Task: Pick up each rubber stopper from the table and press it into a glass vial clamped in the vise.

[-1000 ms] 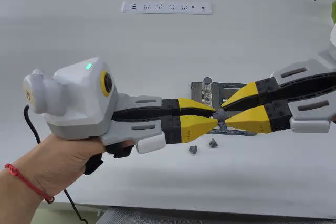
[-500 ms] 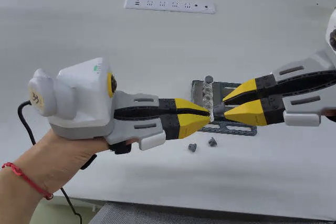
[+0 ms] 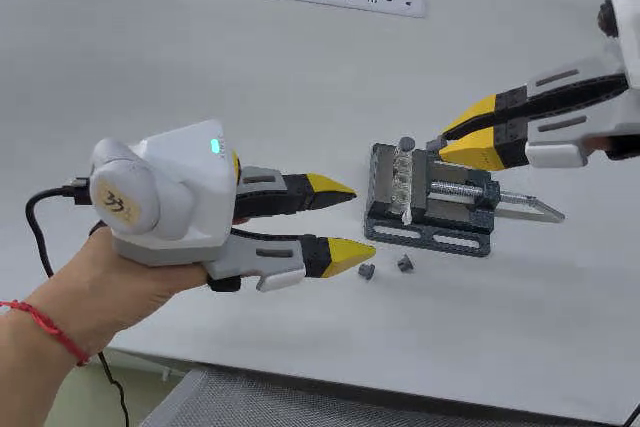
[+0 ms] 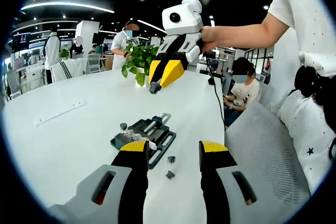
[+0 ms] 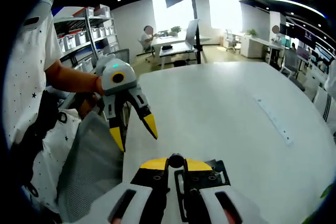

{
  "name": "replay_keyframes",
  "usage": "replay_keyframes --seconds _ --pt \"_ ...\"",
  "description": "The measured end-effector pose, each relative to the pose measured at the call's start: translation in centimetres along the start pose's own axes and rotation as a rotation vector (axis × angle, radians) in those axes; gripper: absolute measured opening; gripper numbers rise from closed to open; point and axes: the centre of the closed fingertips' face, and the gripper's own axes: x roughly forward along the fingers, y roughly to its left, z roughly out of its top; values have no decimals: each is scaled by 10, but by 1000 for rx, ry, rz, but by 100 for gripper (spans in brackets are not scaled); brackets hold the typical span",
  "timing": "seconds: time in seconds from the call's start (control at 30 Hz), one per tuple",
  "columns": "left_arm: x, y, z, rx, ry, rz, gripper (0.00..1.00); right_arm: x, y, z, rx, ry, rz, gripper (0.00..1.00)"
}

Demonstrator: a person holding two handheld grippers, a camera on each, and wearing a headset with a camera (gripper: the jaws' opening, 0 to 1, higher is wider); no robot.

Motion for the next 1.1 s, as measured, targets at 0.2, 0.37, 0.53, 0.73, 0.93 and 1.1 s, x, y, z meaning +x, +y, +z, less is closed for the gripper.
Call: replay_keyframes --seconds 0.2,0.37,0.53,0.73,0.93,1.1 --pt "-1 9 -13 40 46 57 56 18 -23 -13 -29 142 -28 6" --pt "-3 15 -14 23 37 81 65 34 -36 -27 -52 246 -32 6" --pt "-4 20 -21 17 30 94 78 47 -46 -36 -63 329 -28 6" --pt "-3 25 -25 16 6 110 90 61 -53 -51 -108 433 -20 6" --pt "-4 26 -31 11 -1 106 94 72 -61 -62 -98 492 -32 6" --pt "-5 26 -32 1 -14 104 94 76 -63 -67 -88 519 -30 6"
